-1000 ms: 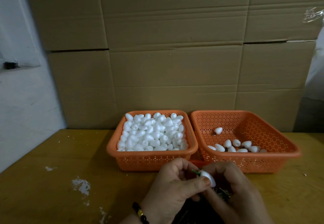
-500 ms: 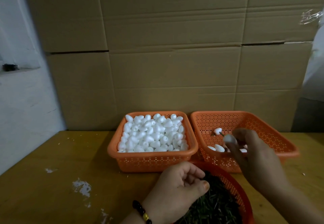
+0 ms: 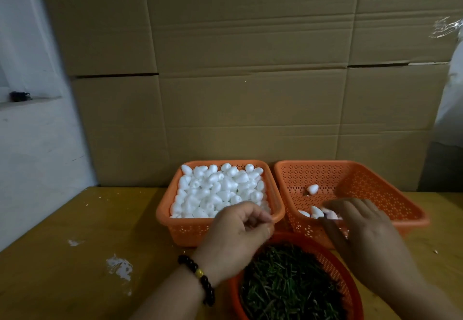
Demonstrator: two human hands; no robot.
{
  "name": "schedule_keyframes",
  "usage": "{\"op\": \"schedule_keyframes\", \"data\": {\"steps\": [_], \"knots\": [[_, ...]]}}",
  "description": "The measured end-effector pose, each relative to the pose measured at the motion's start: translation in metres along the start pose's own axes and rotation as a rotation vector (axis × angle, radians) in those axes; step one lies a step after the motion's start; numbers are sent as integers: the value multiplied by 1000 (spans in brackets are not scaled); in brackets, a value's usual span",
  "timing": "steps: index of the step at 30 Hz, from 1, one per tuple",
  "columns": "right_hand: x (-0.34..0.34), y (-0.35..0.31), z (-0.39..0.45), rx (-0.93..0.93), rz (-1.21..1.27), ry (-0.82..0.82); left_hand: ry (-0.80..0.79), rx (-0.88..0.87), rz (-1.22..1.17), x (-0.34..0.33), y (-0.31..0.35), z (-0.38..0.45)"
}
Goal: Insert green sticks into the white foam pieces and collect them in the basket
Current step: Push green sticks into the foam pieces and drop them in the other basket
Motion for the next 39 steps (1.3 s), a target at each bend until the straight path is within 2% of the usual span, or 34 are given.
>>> {"op": "schedule_keyframes", "data": {"steps": [3,7,9,12,17,23,28,33,35,37,39], "knots": [[16,-27,-17,165,95,-68,95,-16,-25,12,6,22],[19,-56,-33,322,75,-335,142,-19,133,21,0,61],[16,-66,-35,356,25,-418,102,37,295,23,-7,78],[-10,-62,-46,361,80,-462,-27,124,580,20,-21,95],[-21,-62,-48,418,65,-529,-207,179,774,1,-24,115],[-23,-65,-46,489,64,-521,-280,223,1004,-13,-24,124],[-24,-67,-45,498,67,-517,-234,179,1027,-12,-26,121],[-26,-67,-44,475,62,-496,-58,25,1053,0,-24,109],[-23,-67,-44,461,56,-484,7,-56,939,6,-24,105],[-20,-69,-43,466,37,-452,-1,-88,814,8,-23,101],[-15,-70,-38,456,0,-415,-9,-114,794,13,-22,97]]}}
Point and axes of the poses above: each hand's wrist, its own z-axis towards the middle knuckle, its own x-axis out of the back of the hand, y = z × x, the point moved 3 cm from there along z, towards the middle knuckle, and after that the axes turned 14 degrees about -z, right-handed, at the moved point
